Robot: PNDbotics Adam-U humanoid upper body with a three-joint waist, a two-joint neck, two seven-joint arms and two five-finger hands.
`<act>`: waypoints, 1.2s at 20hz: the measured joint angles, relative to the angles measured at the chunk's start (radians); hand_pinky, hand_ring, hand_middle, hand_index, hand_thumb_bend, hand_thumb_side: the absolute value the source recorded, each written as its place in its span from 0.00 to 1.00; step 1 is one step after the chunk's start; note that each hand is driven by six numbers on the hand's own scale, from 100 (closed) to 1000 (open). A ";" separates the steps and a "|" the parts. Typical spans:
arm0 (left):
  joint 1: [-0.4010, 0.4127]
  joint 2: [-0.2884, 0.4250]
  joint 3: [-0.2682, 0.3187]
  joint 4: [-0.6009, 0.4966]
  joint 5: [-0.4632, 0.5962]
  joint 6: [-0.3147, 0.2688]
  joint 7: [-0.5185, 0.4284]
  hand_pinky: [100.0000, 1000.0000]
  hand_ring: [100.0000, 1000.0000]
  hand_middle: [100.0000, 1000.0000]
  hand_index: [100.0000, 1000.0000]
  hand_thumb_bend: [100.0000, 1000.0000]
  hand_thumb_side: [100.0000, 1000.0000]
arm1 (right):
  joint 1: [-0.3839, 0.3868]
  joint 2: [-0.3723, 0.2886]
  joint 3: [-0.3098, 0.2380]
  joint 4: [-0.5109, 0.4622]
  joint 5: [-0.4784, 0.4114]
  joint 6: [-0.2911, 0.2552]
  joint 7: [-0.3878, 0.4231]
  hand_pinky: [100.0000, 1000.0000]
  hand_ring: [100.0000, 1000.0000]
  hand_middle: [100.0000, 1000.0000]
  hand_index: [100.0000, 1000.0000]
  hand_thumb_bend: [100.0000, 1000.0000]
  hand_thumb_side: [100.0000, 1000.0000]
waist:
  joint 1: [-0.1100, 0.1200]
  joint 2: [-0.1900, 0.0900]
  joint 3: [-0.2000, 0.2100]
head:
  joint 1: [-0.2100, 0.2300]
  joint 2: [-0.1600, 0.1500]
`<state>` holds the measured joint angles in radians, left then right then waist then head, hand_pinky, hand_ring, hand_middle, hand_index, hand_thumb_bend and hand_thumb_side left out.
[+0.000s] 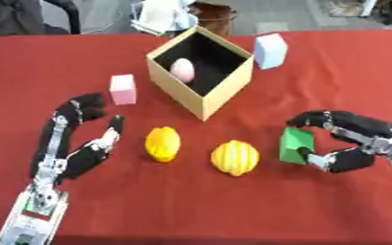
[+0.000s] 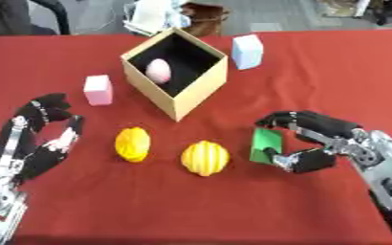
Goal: Pick up objects on the table and place them in the box.
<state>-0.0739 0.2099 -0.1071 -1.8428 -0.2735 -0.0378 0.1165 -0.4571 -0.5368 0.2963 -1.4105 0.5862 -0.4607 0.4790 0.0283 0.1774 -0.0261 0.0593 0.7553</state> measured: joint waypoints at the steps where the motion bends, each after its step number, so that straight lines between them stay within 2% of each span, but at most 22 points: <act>1: 0.000 0.000 0.000 0.000 0.000 0.000 0.000 0.72 0.61 0.59 0.77 0.32 0.34 | 0.000 0.003 0.000 0.006 0.004 0.000 0.000 0.79 0.82 0.84 0.94 0.03 0.67 | 0.000 0.000 0.000 | 0.000 0.000; 11: 0.000 0.000 0.000 0.000 0.001 -0.001 -0.002 0.72 0.61 0.60 0.77 0.31 0.34 | -0.006 0.014 -0.006 0.040 0.034 -0.004 -0.006 0.79 0.81 0.83 0.93 0.03 0.67 | 0.000 0.000 0.001 | -0.004 0.000; 15: 0.000 0.000 0.000 0.000 0.001 -0.001 -0.003 0.72 0.61 0.60 0.77 0.31 0.34 | -0.009 0.014 -0.006 0.045 0.046 -0.005 -0.008 0.78 0.80 0.80 0.93 0.03 0.64 | 0.000 0.000 0.002 | -0.005 0.000; 19: 0.000 0.000 -0.001 0.000 0.001 -0.002 -0.003 0.72 0.61 0.60 0.77 0.31 0.34 | -0.010 0.015 -0.007 0.047 0.050 -0.005 -0.022 0.76 0.76 0.72 0.92 0.02 0.55 | 0.000 0.000 0.002 | -0.006 0.000; 24: 0.000 0.000 -0.005 0.000 0.001 -0.003 -0.004 0.72 0.61 0.60 0.77 0.31 0.34 | -0.010 0.022 -0.010 0.047 0.056 0.002 -0.063 0.71 0.67 0.47 0.89 0.00 0.36 | 0.000 0.000 0.002 | -0.007 0.000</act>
<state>-0.0739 0.2099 -0.1121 -1.8427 -0.2726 -0.0403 0.1126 -0.4672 -0.5147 0.2865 -1.3637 0.6426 -0.4585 0.4164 0.0283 0.1774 -0.0243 0.0527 0.7554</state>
